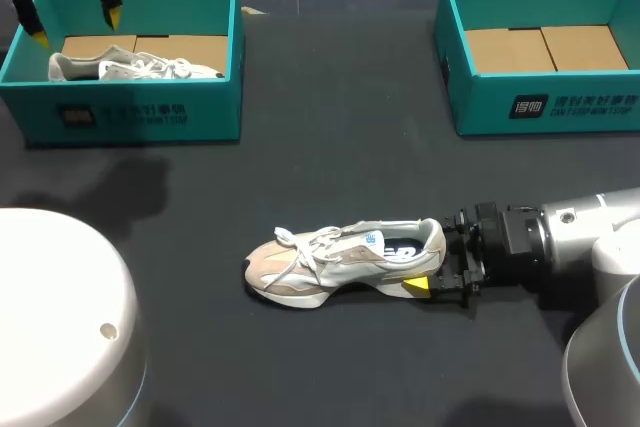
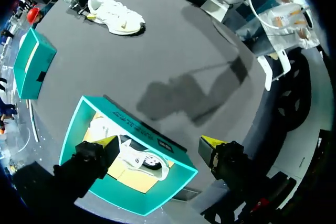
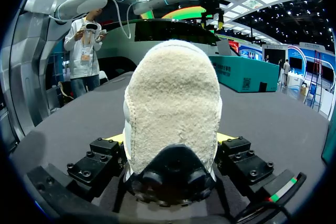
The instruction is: Take the shoe out of the shoebox, open the shoe tongue, remove and reinsert the insole, then place the shoe into the shoebox
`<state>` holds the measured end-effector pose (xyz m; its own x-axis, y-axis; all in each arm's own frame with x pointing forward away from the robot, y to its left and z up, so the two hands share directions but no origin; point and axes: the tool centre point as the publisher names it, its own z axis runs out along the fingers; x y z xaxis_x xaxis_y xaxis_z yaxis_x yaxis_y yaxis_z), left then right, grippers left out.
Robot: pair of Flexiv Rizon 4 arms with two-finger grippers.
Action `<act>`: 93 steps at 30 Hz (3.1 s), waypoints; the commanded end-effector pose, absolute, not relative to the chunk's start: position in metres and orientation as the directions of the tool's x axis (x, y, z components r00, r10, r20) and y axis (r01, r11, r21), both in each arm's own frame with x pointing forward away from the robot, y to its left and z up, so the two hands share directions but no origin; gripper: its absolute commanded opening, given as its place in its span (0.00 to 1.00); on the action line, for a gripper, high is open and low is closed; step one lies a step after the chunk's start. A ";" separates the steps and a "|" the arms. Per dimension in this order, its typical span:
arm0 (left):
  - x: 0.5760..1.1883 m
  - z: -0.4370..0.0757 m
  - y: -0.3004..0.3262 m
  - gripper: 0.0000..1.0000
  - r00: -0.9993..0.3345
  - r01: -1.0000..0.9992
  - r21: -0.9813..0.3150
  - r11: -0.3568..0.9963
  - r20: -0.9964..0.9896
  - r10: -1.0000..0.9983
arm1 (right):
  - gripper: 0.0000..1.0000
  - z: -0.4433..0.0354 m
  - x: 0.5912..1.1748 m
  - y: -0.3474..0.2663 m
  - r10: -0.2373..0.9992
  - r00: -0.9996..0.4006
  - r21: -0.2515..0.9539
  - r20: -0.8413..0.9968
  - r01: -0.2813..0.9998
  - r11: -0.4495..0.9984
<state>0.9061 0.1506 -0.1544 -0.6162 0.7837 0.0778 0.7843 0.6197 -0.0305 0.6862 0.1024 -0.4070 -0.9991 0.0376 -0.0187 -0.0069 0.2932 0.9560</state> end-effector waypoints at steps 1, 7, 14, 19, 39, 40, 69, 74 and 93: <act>0.896 -0.156 0.142 1.00 -0.774 0.629 -0.092 0.772 0.019 0.633 | 0.00 -0.407 0.685 0.101 0.037 -0.999 0.955 -0.018 -0.007 0.297; 0.896 -0.156 0.142 1.00 -0.774 0.629 -0.092 0.772 0.019 0.633 | 0.00 -0.407 0.685 0.101 0.037 -0.999 0.955 -0.018 -0.007 0.297; 0.896 -0.156 0.142 1.00 -0.774 0.629 -0.092 0.772 0.019 0.633 | 0.00 -0.407 0.685 0.101 0.037 -0.999 0.955 -0.018 -0.007 0.297; 0.867 -0.143 0.128 1.00 -0.815 0.579 -0.035 0.814 -0.043 0.578 | 0.00 -0.407 0.685 0.101 0.037 -0.999 0.955 -0.018 -0.007 0.297; 0.780 -0.151 0.026 1.00 -0.979 -0.176 0.021 0.984 0.103 -0.177 | 0.00 -0.407 0.685 0.101 0.037 -0.999 0.955 -0.018 -0.007 0.297; 0.781 -0.153 0.022 1.00 -0.976 -0.173 0.016 0.985 0.133 -0.174 | 0.00 -0.407 0.685 0.101 0.037 -0.999 0.955 -0.018 -0.007 0.297; 0.717 -0.166 -0.051 1.00 -0.749 -0.663 -0.003 0.749 -0.022 -0.663 | 0.00 -0.407 0.685 0.101 0.037 -0.999 0.955 -0.018 -0.007 0.297; 0.704 -0.173 -0.078 1.00 -0.653 -0.757 0.009 0.653 -0.036 -0.756 | 0.00 -0.407 0.685 0.101 0.037 -0.999 0.955 -0.018 -0.007 0.297; 0.660 -0.190 -0.117 1.00 -0.470 -0.878 -0.009 0.478 -0.160 -0.868 | 0.00 -0.407 0.685 0.101 0.037 -0.999 0.955 -0.018 -0.007 0.297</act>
<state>0.6810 -0.0940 -0.1794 -0.5340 -0.8441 -0.0489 -0.8454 0.5340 0.0148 0.6862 0.1021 -0.4070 -0.9991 0.0374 -0.0186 -0.0068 0.2934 0.9560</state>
